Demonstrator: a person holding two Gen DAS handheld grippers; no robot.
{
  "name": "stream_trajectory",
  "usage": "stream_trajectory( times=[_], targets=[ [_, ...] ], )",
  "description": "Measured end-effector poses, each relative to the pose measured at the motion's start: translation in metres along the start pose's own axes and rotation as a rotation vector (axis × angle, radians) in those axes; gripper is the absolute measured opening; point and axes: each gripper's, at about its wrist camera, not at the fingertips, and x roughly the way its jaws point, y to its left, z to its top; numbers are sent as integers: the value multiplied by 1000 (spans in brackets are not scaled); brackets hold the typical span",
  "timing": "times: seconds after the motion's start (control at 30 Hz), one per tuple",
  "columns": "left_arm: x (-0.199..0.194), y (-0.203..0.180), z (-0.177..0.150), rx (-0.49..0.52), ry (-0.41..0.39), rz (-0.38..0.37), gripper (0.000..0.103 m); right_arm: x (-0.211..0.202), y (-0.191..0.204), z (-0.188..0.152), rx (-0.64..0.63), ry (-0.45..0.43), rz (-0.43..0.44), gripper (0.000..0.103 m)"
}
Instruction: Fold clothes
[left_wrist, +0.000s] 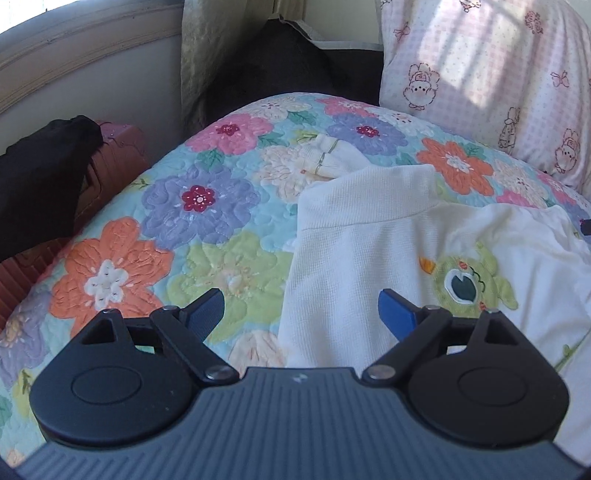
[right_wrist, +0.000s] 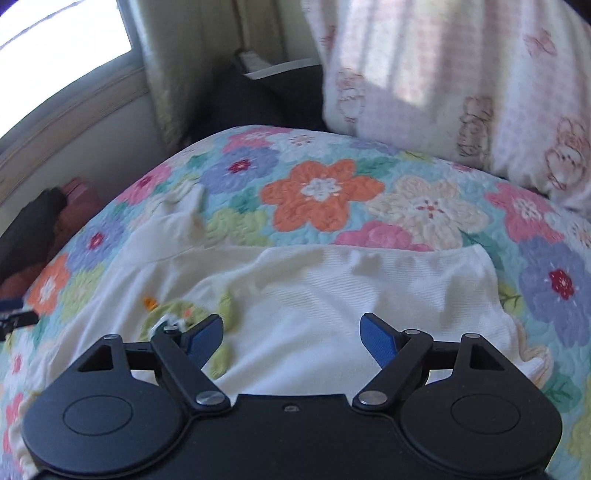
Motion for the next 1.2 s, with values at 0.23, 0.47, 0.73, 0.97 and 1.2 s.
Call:
stream_trajectory(
  times=[0.23,0.47,0.73,0.97,1.2],
  targets=[
    [86,-12,56,81,42,100,91,56,-22,60,109,34,219,85],
    [127,-10,64,-5,69,-45,86,133,72,97,74,216,485,85],
    [97,-34,36,45,18,-298,5,204,131,110,9,335,391,85],
    [41,-59,2,134,9,-482,5,172,131,60,-226,246,542,14],
    [10,-83,-35,262,61,-446,6,124,92,-1,-400,382,608,12]
  ],
)
